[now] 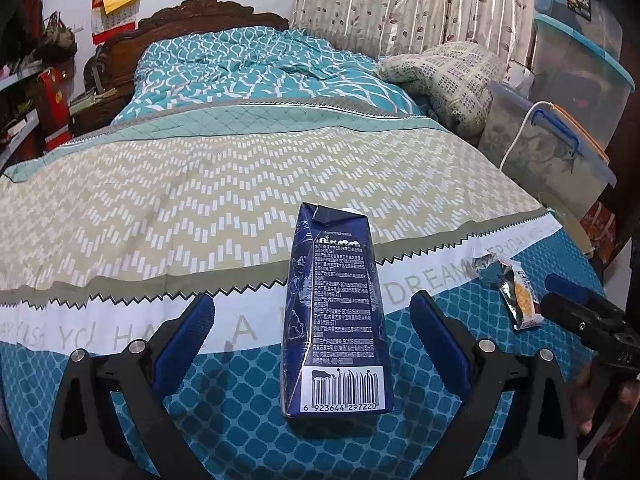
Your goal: Collect trash
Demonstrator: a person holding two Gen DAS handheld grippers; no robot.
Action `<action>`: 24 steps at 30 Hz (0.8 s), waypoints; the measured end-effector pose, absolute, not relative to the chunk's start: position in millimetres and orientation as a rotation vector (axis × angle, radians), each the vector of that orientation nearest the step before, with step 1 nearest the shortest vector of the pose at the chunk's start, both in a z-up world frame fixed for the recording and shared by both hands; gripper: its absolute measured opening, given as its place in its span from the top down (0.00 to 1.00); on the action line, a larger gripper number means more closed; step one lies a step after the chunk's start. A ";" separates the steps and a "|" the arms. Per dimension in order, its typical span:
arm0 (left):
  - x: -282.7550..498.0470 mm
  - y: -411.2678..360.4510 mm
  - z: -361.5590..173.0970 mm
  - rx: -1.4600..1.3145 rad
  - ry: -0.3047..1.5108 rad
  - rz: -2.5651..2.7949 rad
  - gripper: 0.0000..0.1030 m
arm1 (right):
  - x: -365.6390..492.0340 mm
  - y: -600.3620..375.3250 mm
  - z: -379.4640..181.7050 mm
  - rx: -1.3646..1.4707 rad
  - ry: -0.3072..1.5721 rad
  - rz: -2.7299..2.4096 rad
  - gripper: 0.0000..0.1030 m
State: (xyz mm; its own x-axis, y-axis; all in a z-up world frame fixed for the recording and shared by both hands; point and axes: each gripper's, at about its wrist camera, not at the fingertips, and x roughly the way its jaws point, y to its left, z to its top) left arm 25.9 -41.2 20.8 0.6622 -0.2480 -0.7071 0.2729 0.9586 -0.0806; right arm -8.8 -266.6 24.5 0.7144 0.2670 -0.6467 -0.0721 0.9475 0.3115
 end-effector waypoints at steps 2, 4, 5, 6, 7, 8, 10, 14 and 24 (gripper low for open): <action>25.0 -42.1 21.1 0.043 0.788 -0.293 0.09 | -9.0 -267.1 24.5 0.273 0.755 0.190 0.04; 24.4 -42.9 21.4 0.049 0.785 -0.292 0.09 | -9.2 -267.0 24.5 0.274 0.754 0.190 0.04; 24.3 -42.8 21.6 0.050 0.784 -0.293 0.09 | -9.2 -267.1 24.5 0.274 0.754 0.189 0.04; 24.7 -42.7 21.6 0.051 0.784 -0.293 0.09 | -9.1 -267.1 24.5 0.275 0.754 0.189 0.04; 25.1 -42.4 21.5 0.050 0.786 -0.294 0.09 | -9.1 -267.2 24.4 0.274 0.754 0.190 0.04; 24.7 -42.8 21.6 0.048 0.787 -0.293 0.09 | -9.0 -266.8 24.4 0.274 0.754 0.189 0.04; 24.8 -42.4 21.5 0.044 0.790 -0.296 0.09 | -9.0 -267.2 24.3 0.274 0.754 0.190 0.04; 24.8 -42.6 21.6 0.043 0.791 -0.297 0.09 | -9.1 -267.3 24.3 0.274 0.754 0.190 0.04; 24.8 -43.7 21.0 0.050 0.791 -0.306 0.09 | -9.1 -267.4 24.1 0.275 0.754 0.190 0.04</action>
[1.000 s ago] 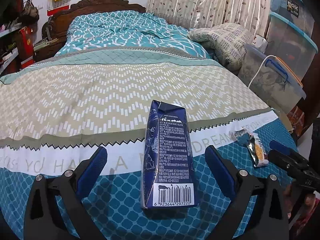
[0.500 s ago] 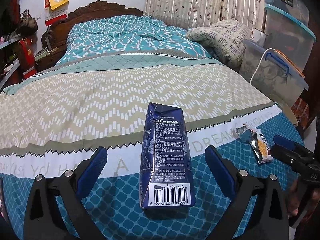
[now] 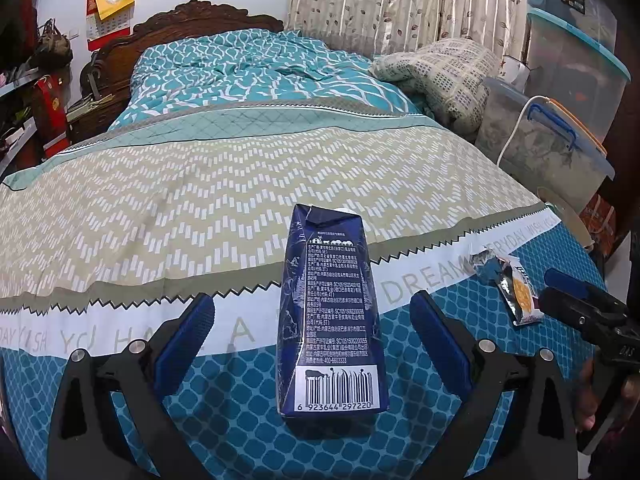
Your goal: Collect trash
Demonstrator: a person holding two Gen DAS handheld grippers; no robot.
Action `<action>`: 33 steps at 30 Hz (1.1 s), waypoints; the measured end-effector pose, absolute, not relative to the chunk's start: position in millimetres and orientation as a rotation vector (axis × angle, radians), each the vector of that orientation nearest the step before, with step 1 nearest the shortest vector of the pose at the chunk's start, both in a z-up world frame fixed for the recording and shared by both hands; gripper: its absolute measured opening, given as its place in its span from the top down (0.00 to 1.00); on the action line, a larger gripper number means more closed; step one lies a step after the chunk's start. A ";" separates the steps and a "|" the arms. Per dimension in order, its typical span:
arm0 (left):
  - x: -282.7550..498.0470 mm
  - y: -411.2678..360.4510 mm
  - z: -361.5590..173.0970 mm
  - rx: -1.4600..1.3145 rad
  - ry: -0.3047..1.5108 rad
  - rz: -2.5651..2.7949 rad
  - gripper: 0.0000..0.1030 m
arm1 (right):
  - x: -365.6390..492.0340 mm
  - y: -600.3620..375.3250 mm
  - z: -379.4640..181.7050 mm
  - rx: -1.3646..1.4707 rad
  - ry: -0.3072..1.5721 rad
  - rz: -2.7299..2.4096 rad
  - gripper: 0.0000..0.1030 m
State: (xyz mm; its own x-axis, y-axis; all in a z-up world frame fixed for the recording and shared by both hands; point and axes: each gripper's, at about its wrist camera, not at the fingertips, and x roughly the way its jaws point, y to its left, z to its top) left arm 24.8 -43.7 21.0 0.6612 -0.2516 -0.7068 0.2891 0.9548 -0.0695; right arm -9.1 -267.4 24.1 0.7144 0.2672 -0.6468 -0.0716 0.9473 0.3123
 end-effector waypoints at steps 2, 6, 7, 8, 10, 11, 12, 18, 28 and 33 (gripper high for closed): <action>25.3 -44.2 20.7 0.053 0.792 -0.309 0.09 | -9.3 -267.8 24.1 0.274 0.753 0.190 0.04; 25.4 -45.0 20.6 0.061 0.792 -0.314 0.09 | -9.4 -267.7 24.0 0.275 0.753 0.190 0.04; 25.3 -45.6 20.5 0.063 0.792 -0.314 0.09 | -9.4 -267.6 24.1 0.275 0.753 0.190 0.04; 25.5 -45.3 20.6 0.064 0.792 -0.315 0.09 | -9.4 -267.5 24.1 0.275 0.752 0.190 0.04; 25.6 -45.3 20.5 0.063 0.793 -0.315 0.09 | -9.3 -267.6 23.9 0.275 0.753 0.190 0.04; 25.7 -45.3 20.5 0.061 0.794 -0.316 0.09 | -9.3 -267.4 23.9 0.275 0.754 0.190 0.04; 25.7 -45.1 20.5 0.060 0.795 -0.316 0.09 | -9.5 -267.7 23.9 0.275 0.753 0.190 0.04; 27.9 -41.1 20.3 0.039 0.803 -0.322 0.09 | -9.4 -267.6 23.7 0.275 0.755 0.189 0.04; 28.7 -42.8 19.4 0.048 0.814 -0.357 0.09 | -9.0 -266.8 27.6 0.276 0.756 0.188 0.04; 27.7 -50.5 16.0 0.085 0.834 -0.377 0.23 | -6.7 -266.6 24.2 0.281 0.795 0.181 0.04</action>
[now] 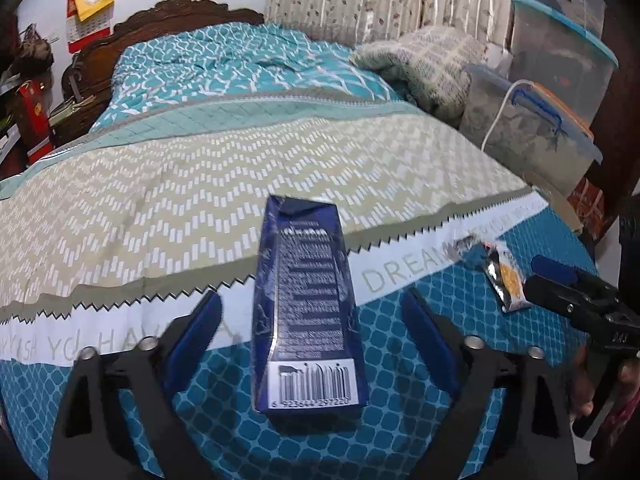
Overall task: Collect trash
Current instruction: 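Close left gripper on the blue milk carton while right closes on the red-white snack packet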
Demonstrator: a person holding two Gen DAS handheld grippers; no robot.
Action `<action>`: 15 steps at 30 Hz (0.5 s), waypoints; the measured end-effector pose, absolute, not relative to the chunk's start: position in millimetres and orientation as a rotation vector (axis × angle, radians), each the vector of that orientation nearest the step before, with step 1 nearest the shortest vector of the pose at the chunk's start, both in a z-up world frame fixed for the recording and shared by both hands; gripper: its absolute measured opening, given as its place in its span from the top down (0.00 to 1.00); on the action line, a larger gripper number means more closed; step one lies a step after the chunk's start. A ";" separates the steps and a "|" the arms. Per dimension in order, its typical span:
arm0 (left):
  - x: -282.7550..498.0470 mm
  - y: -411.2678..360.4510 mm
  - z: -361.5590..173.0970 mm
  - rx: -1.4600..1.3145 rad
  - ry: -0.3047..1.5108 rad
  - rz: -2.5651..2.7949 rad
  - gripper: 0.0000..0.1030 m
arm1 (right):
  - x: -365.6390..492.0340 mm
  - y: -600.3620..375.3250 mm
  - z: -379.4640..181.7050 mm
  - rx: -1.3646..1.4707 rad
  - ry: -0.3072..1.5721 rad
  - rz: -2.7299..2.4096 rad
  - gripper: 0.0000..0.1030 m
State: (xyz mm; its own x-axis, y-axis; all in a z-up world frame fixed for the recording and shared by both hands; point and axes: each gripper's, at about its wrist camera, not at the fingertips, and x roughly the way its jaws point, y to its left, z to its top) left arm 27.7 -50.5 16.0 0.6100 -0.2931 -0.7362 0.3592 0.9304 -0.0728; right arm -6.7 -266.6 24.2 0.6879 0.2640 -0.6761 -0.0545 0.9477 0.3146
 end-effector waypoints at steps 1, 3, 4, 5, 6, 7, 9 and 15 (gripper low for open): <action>28.4 -51.9 13.8 0.091 0.850 -0.379 0.26 | -6.0 -267.0 22.7 0.286 0.809 0.176 0.04; 28.5 -51.9 11.9 0.093 0.864 -0.388 0.33 | -4.4 -267.4 20.7 0.290 0.830 0.172 0.04; 28.5 -51.7 11.0 0.092 0.871 -0.391 0.34 | -3.9 -266.6 19.8 0.284 0.840 0.166 0.04; 28.3 -51.2 10.1 0.090 0.877 -0.394 0.37 | -3.8 -264.9 19.2 0.273 0.848 0.161 0.04; 27.6 -50.8 9.3 0.088 0.881 -0.394 0.41 | -3.2 -262.3 18.5 0.257 0.857 0.162 0.04; 27.2 -50.4 8.4 0.090 0.886 -0.390 0.42 | -2.7 -260.2 17.3 0.243 0.865 0.162 0.04; 26.8 -50.3 7.2 0.093 0.890 -0.378 0.46 | 0.3 -255.0 14.2 0.208 0.894 0.158 0.10; 27.4 -53.0 6.7 0.100 0.894 -0.374 0.53 | 1.1 -247.6 13.9 0.070 0.893 0.128 0.66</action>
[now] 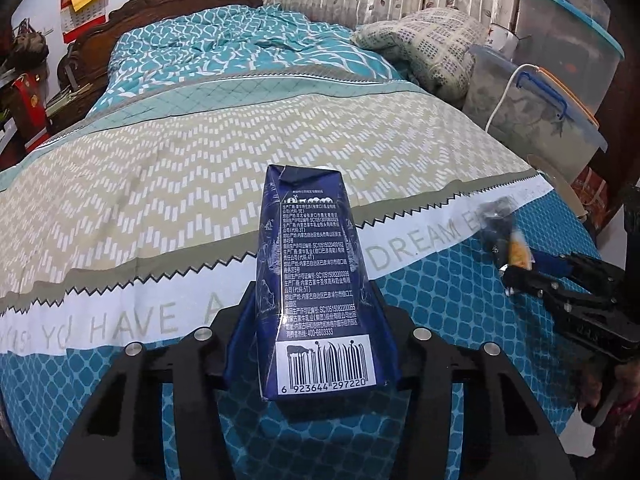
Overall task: Collect trash
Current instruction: 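Close left gripper on the blue milk carton while right closes on the red-white snack packet, then carry carton and packet over the wastebasket and open both grippers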
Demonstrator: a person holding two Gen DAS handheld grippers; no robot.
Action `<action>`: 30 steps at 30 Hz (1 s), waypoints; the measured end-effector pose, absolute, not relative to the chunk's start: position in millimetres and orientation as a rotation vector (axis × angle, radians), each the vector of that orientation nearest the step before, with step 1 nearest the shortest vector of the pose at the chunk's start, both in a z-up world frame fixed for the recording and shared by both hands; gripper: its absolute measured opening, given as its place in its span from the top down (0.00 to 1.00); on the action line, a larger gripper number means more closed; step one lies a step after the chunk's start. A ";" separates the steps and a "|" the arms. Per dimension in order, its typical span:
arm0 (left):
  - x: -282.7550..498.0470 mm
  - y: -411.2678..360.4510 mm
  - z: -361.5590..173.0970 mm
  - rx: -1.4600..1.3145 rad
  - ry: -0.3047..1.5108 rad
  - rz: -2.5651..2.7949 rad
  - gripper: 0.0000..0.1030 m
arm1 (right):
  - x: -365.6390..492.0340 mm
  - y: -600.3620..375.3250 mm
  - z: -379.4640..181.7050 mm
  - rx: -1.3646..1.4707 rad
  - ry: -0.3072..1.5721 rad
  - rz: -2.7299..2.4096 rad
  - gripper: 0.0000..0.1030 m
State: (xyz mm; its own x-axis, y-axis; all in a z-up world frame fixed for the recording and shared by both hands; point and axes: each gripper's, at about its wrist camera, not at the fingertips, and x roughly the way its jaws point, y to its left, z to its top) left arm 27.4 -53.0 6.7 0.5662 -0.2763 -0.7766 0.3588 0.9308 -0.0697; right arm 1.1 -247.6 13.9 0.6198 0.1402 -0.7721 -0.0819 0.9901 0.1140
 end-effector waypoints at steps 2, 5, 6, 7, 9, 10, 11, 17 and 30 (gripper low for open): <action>28.8 -58.9 8.1 0.100 0.900 -0.400 0.53 | 0.9 -260.6 14.8 0.128 0.888 0.146 0.70; 35.1 -73.2 12.4 0.068 0.918 -0.464 0.53 | -1.3 -286.1 20.0 0.200 0.849 0.125 0.71; 37.2 -80.0 14.3 0.067 0.920 -0.480 0.53 | -2.1 -298.8 23.0 0.227 0.834 0.114 0.71; 41.1 -93.4 18.4 0.069 0.921 -0.512 0.53 | -2.2 -307.3 25.0 0.243 0.827 0.108 0.71; 46.0 -113.5 24.0 0.077 0.920 -0.556 0.53 | -4.1 -329.1 29.7 0.272 0.804 0.082 0.71; 50.6 -133.0 29.4 0.088 0.918 -0.594 0.53 | -6.0 -344.0 32.7 0.285 0.788 0.061 0.71; 52.5 -146.4 32.3 0.098 0.918 -0.615 0.54 | -8.1 -359.2 35.5 0.295 0.773 0.036 0.71; 72.5 -278.9 48.4 0.204 0.922 -0.797 0.54 | -26.5 -466.0 50.6 0.373 0.683 -0.139 0.71; 93.4 -538.5 33.6 0.312 0.964 -1.054 0.32 | -30.2 -653.3 30.9 0.654 0.623 -0.365 0.24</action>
State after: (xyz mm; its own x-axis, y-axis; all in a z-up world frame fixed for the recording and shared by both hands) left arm 93.4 -538.5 33.6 0.1491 -0.5913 -0.7925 0.8419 0.4964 -0.2119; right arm -30.2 -653.3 30.9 0.7591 -0.1216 -0.6395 0.4981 0.7410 0.4503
